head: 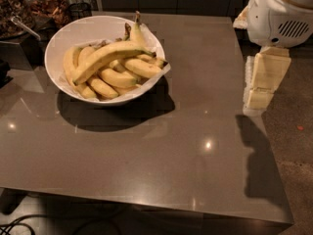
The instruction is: Pick banana from white bowl
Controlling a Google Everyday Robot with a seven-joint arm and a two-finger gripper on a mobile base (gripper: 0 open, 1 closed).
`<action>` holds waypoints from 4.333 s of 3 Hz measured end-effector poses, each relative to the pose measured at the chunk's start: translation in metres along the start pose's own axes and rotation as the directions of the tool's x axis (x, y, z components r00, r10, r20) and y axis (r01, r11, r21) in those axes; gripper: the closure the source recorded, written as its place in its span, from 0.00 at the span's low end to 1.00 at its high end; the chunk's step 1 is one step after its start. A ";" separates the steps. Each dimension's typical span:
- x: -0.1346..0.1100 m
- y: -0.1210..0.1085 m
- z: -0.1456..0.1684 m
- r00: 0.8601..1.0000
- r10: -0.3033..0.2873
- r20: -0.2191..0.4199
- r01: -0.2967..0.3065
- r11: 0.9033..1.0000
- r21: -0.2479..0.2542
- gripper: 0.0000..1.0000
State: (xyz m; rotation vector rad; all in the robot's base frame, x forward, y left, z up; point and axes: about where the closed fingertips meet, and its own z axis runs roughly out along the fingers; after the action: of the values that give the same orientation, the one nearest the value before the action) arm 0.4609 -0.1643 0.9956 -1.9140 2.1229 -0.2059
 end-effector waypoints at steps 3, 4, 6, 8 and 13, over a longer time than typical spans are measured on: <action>-0.090 -0.041 -0.023 0.990 -0.139 0.029 0.137 0.988 0.076 0.00; -0.150 -0.075 -0.014 0.974 -0.226 0.022 0.223 0.970 0.094 0.00; -0.187 -0.089 -0.006 0.963 -0.254 0.092 0.243 0.963 0.118 0.00; -0.209 -0.111 0.038 0.967 -0.220 0.132 0.219 0.975 0.020 0.16; -0.264 -0.107 0.108 0.970 -0.190 0.153 0.210 0.969 -0.128 0.28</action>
Offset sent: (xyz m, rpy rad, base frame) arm 0.0364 0.0823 0.0531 0.0119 -0.1211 0.1344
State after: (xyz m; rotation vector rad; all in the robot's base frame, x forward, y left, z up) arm 0.6179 0.0931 0.9515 -2.1579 1.8994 0.0425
